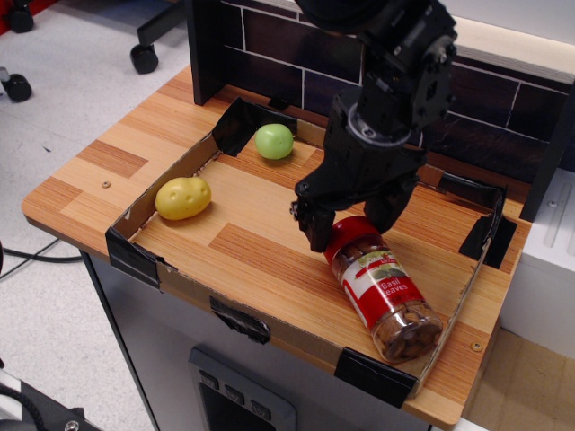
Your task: Upright basil bottle
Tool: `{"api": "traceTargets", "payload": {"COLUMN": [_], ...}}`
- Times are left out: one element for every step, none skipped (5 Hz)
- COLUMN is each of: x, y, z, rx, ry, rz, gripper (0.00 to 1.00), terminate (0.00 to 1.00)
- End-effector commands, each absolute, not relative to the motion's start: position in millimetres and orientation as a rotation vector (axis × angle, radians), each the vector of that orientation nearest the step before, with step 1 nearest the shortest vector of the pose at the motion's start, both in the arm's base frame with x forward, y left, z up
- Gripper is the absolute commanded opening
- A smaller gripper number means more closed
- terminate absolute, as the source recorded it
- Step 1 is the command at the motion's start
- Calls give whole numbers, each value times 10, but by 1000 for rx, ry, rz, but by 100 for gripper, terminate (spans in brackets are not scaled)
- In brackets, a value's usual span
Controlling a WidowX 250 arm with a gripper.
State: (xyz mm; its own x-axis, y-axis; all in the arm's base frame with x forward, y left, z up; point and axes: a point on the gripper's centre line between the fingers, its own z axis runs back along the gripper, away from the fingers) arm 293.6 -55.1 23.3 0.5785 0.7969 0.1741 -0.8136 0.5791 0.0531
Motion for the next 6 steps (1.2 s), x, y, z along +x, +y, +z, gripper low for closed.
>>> {"api": "traceTargets", "payload": {"x": [3011,3012,3037,3068,3046,3039], "y": [-614,-613,-593,-541,-508,-479], "z": [193,153,157,301,499,710], "rx": [131,136,135,123,118,132], "ry": [-171,-174,-181,-209,-222,-257], "rz": [945,940,932,937,918,893], "gripper": [100,100,100,0,0,0], "terminate": [0,0,0,0,0,0]}}
